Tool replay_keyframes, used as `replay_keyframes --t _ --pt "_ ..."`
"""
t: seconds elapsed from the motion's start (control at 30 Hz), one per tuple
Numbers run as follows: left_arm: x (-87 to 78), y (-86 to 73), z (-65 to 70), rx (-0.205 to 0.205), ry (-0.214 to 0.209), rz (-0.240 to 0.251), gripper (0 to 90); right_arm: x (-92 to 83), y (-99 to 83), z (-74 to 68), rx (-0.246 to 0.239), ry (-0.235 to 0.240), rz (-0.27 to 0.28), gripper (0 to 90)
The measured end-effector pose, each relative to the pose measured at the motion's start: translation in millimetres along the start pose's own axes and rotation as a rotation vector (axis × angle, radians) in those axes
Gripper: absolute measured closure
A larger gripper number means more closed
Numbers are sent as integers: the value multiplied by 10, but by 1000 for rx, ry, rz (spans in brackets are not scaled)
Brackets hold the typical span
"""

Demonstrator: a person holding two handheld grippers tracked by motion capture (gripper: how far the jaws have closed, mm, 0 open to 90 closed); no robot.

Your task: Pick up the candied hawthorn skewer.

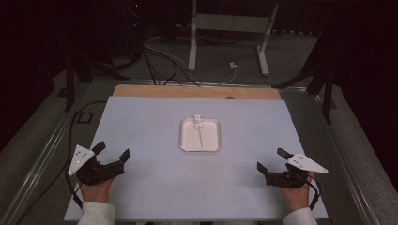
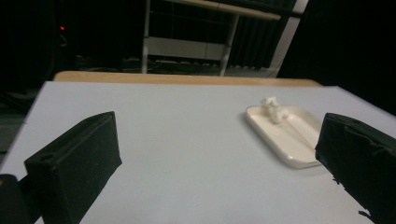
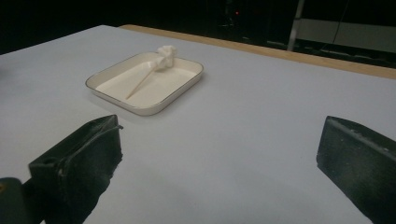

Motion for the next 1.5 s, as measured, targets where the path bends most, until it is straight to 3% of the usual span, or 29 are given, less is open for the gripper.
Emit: replay_keyframes --t 0.3,0.4,0.43,0.57,0.77,1.0,1.5 --pt "-35 11 105 90 16 9 7 8 -21 31 11 -20 15 3" --pt "-24 39 176 122 10 11 7 -5 -17 31 19 -27 22 3" --pt "-9 63 215 133 -11 19 8 -10 -17 32 13 -27 25 3" --pt "42 105 253 129 -33 17 7 -25 -20 37 18 -35 30 3" --pt "221 194 385 124 -37 -51 7 -32 -28 54 31 -44 31 3" --pt "486 267 574 134 -72 -85 8 -38 -37 68 44 -47 22 3" --pt "1033 215 792 161 -71 -175 8 -31 -43 62 39 -58 3 3"
Point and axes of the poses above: each handheld gripper's, and its own axes: x roughly forward along the jaws, y roughly out of its top, z roughly to its right, the point moved 2 cm from there along x, roughly forward along the jaws, and after that the axes turned 14 degrees about -x, right-handed, at the moved point
